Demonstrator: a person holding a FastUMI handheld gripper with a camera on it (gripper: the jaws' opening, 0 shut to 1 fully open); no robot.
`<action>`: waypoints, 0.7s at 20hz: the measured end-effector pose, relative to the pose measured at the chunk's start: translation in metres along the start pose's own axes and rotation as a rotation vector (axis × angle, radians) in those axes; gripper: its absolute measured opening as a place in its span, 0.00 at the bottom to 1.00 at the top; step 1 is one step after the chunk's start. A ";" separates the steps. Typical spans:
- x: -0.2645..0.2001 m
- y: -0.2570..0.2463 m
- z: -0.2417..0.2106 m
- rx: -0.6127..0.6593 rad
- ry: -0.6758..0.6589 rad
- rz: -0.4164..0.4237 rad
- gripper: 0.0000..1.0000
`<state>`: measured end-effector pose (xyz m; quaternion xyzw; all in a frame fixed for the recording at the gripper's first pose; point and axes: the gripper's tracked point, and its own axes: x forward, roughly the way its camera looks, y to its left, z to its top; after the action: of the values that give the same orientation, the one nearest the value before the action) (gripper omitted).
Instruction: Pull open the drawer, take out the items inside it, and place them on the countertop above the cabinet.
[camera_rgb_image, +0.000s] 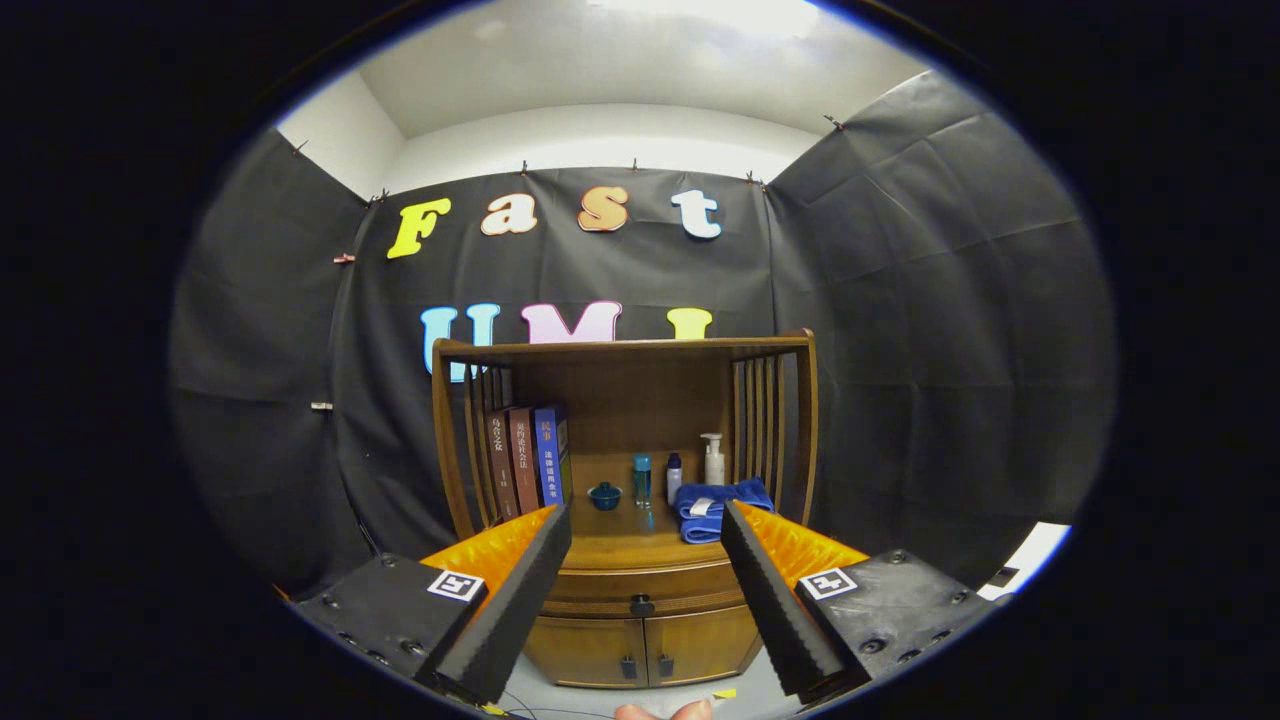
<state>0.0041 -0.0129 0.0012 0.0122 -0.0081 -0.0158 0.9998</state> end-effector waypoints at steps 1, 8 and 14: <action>0.003 -0.001 -0.004 -0.009 0.001 0.001 0.99; 0.033 0.005 -0.046 -0.046 -0.008 0.033 0.99; 0.072 0.000 -0.133 -0.038 0.048 0.043 0.99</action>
<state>0.0787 -0.0116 -0.1304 -0.0066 0.0160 0.0057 0.9998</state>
